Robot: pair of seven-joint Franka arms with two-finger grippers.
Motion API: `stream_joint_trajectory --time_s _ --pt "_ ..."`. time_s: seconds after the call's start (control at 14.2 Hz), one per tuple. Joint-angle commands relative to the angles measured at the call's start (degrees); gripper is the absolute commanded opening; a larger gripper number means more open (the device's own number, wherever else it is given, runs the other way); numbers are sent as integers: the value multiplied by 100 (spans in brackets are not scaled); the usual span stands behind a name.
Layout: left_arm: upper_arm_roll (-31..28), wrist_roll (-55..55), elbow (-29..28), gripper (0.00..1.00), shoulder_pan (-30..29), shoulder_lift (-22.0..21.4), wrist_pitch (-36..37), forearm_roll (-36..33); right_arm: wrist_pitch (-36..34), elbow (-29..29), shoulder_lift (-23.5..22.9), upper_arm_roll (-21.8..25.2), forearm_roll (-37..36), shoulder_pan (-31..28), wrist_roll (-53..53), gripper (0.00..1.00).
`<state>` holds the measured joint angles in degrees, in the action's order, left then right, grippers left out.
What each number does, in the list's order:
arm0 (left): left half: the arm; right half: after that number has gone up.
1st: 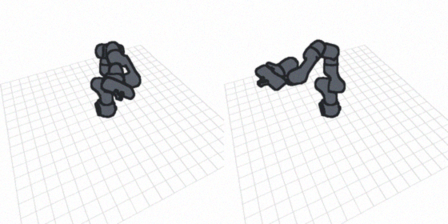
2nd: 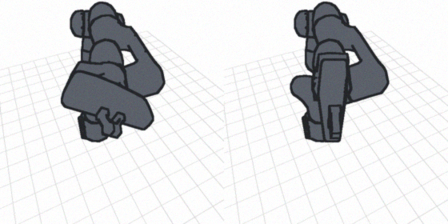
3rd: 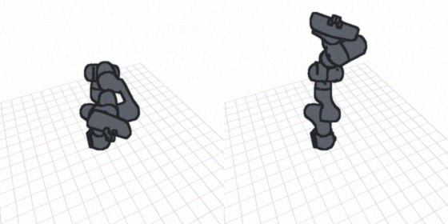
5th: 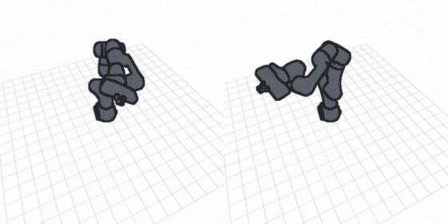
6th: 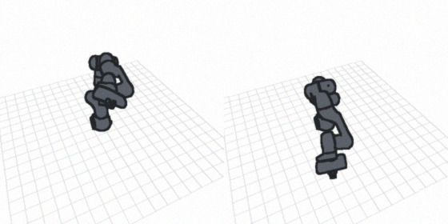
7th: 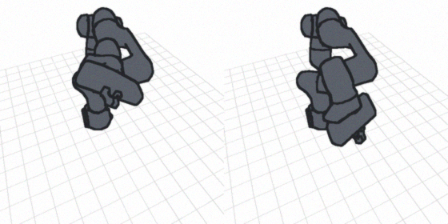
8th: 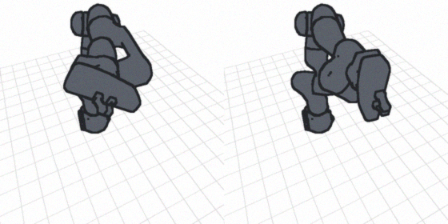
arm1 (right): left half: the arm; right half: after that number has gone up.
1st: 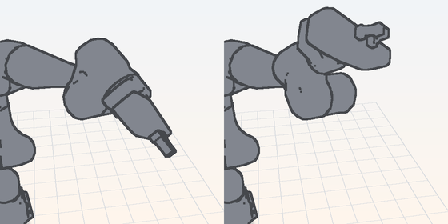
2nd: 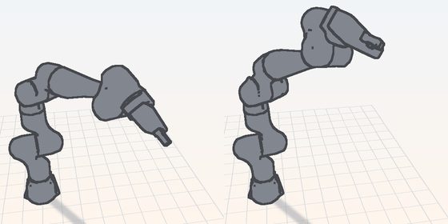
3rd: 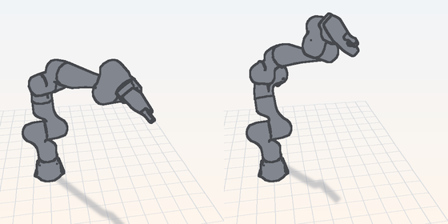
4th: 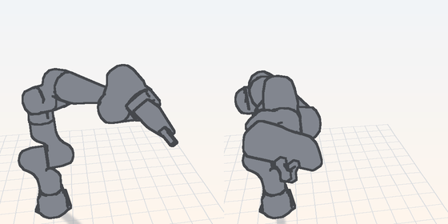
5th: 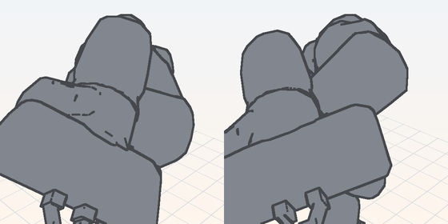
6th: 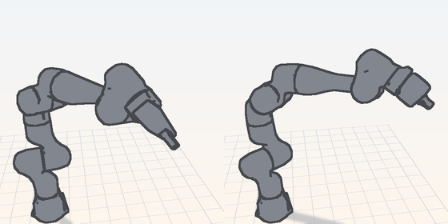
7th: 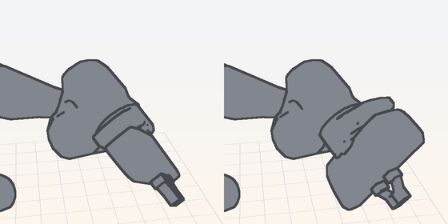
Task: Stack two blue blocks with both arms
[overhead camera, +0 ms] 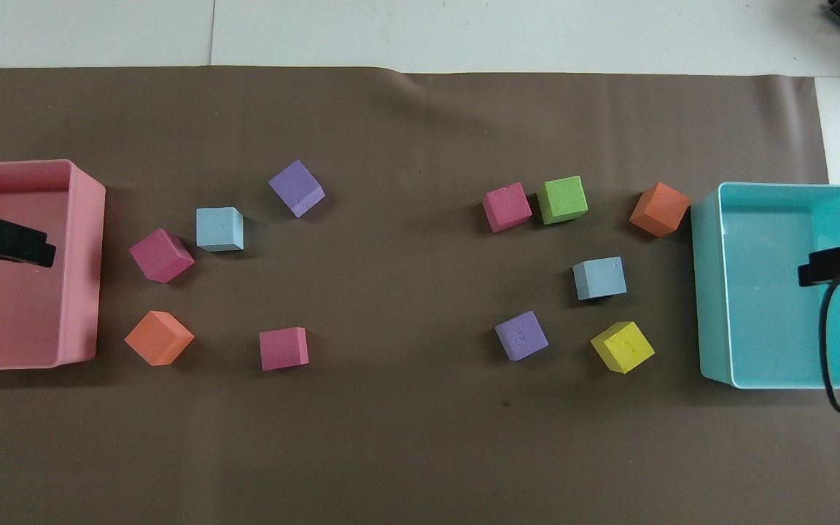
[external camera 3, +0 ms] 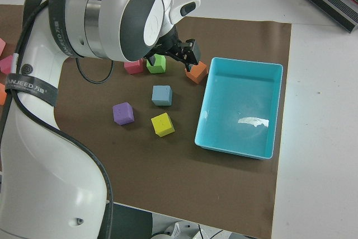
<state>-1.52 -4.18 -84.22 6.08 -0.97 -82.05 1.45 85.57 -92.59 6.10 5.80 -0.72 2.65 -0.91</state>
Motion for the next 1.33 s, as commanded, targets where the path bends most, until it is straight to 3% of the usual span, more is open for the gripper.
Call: stream_joint_trajectory --time_s 0.0,0.84,1.26 --pt "2 57 -77 100 -19 -113 58 -66 144 -83 49 -52 -95 -19 -146 100" --pt "-7 31 -77 100 -63 -105 -21 -66 136 -189 58 -70 2 -10 -146 100" --pt "2 66 -69 100 -55 -105 67 -57 426 -584 155 -88 20 121 -67 100"
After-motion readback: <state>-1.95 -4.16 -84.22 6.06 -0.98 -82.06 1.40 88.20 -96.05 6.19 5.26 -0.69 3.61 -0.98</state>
